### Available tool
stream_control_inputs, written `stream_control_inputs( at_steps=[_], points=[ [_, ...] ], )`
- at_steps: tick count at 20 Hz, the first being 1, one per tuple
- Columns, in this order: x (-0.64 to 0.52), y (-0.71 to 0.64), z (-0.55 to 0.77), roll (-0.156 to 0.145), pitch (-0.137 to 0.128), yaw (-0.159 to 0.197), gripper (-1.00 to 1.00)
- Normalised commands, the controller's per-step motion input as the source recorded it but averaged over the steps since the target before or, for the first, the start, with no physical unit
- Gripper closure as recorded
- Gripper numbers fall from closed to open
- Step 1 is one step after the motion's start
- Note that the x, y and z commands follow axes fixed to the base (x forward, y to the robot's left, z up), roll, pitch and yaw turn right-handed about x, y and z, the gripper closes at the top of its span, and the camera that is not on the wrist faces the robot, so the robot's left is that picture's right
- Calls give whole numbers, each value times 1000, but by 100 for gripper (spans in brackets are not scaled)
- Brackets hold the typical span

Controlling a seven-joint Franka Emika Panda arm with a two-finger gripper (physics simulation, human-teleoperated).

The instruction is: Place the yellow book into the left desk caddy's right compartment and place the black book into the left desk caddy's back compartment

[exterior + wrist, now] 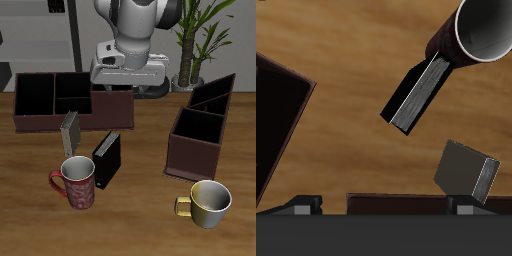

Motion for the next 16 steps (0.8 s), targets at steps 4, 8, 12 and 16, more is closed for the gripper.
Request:
stream_control_inputs(
  at_steps=[4, 8, 12, 16],
  points=[
    [220, -238, 15, 30, -33, -54, -100],
    [410, -434, -177, -29, -4, -72, -100],
    [5, -508, -305, 14, -4, -65, -100],
    [-390, -533, -403, 27, -51, 55, -100]
  ],
)
